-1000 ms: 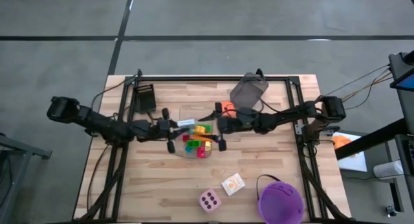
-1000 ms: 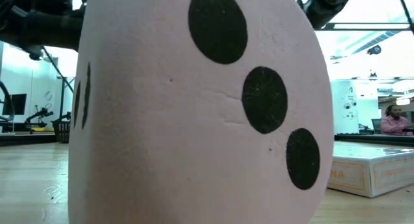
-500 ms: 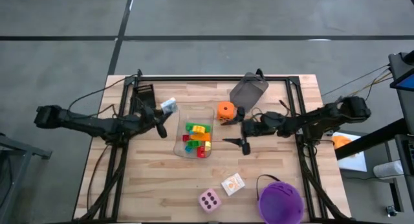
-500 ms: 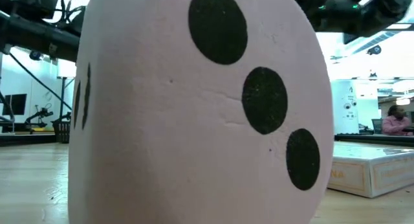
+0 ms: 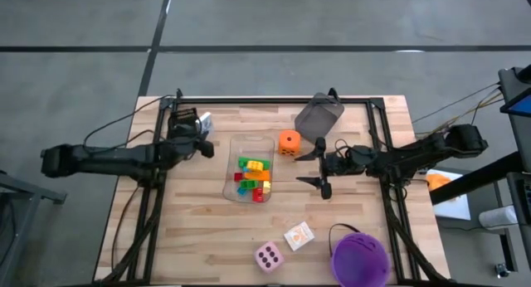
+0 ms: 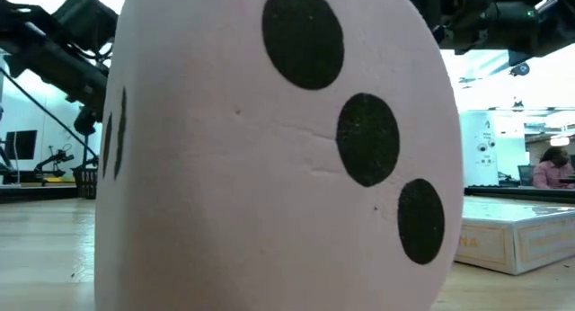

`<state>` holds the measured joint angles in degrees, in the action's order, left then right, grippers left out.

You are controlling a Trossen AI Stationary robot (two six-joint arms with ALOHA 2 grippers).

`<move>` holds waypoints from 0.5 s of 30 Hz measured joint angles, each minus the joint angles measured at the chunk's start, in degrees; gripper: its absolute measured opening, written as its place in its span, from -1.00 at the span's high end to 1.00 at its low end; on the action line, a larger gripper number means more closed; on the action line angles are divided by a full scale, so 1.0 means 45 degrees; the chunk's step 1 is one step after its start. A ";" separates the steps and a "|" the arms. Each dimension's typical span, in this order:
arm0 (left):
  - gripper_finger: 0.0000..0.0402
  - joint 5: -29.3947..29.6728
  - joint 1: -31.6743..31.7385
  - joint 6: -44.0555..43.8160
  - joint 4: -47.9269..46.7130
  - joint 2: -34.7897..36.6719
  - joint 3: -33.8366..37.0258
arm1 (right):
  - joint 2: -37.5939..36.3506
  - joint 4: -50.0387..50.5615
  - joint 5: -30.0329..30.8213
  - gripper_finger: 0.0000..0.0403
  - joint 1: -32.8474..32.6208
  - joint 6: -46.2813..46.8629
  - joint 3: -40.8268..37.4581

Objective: Pick & Place Toys
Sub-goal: Put the blue deck of cards into the black basket

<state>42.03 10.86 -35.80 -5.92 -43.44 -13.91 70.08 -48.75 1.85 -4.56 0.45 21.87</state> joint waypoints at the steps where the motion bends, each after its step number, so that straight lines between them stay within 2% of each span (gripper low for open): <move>1: 0.70 0.0008 0.0204 -0.0147 -0.0369 -0.0074 -0.0036 | 0.0067 -0.0010 0.0005 -0.46 0.0001 0.0005 0.0001; 10: 0.70 0.0056 0.1125 -0.0612 -0.1557 -0.1485 -0.0725 | 0.0254 0.0096 0.0014 -0.46 0.0005 0.0005 0.0015; 15: 0.70 0.0934 0.1431 -0.1109 -0.3372 -0.1968 -0.1247 | 0.0286 0.0079 0.0023 -0.46 0.0005 0.0009 0.0027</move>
<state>46.23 17.29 -40.79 -21.09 -52.29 -19.53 71.36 -48.40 1.96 -4.54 0.49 21.99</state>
